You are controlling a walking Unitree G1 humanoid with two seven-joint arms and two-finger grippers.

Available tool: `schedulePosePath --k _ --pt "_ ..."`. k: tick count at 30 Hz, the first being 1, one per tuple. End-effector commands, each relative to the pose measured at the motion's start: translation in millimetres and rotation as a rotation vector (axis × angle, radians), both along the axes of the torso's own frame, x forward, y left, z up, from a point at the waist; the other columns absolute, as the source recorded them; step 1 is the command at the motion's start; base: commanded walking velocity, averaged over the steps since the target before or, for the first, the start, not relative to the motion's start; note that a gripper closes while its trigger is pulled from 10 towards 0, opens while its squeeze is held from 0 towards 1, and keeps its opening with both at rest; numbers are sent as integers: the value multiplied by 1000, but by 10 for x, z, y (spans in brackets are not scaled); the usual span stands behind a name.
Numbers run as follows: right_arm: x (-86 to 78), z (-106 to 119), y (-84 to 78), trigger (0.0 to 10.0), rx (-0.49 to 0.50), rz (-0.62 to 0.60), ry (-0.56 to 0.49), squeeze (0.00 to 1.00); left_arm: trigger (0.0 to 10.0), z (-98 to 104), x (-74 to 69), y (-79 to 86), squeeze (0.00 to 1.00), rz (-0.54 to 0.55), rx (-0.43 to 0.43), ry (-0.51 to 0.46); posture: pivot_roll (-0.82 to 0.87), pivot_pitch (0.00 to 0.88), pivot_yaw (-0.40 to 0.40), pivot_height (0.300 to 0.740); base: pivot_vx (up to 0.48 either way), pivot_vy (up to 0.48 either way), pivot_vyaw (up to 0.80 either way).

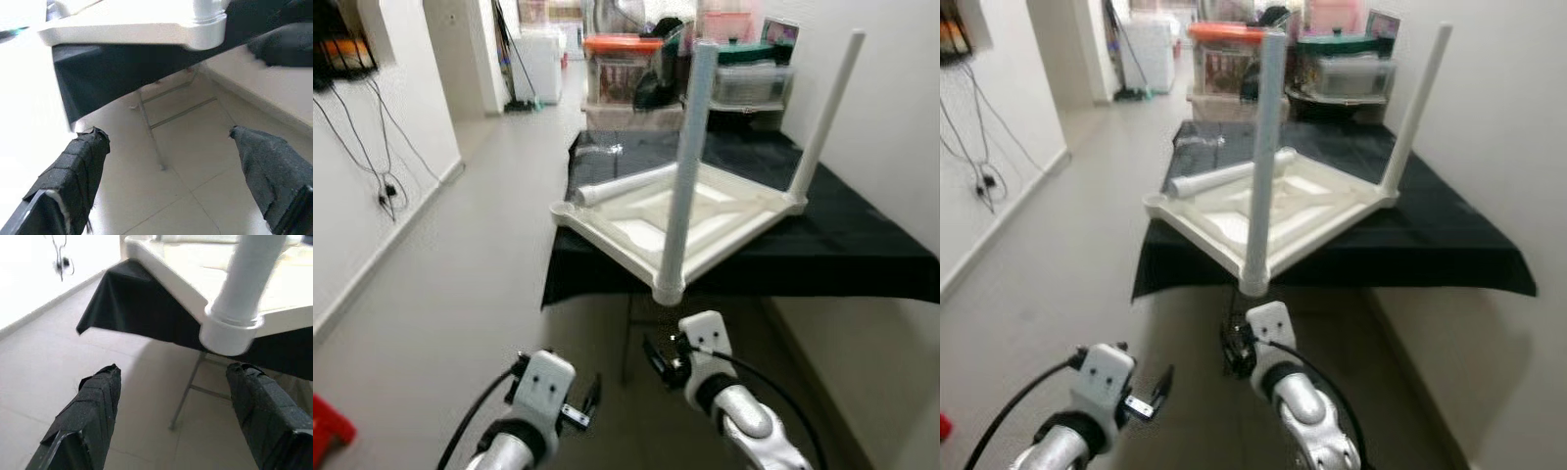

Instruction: Building children table

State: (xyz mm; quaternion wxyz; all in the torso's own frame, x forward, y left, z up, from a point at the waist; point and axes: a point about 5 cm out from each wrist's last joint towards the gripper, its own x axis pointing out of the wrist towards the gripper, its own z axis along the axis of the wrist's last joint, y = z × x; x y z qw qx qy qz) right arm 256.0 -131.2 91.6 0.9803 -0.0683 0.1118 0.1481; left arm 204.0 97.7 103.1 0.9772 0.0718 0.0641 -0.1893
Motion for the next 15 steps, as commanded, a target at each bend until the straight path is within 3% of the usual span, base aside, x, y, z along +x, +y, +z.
schedulePosePath --k 1,15 --pt "26 45 45 10000 12 9 -18 0 10000 -2 15 36 0 4 19 -8 37 0 -46 740 442 0 0" --pt "8 75 170 10000 27 155 -34 0 10000 -3 25 31 0 4 9 -9 39 0 -46 740 452 0 0"
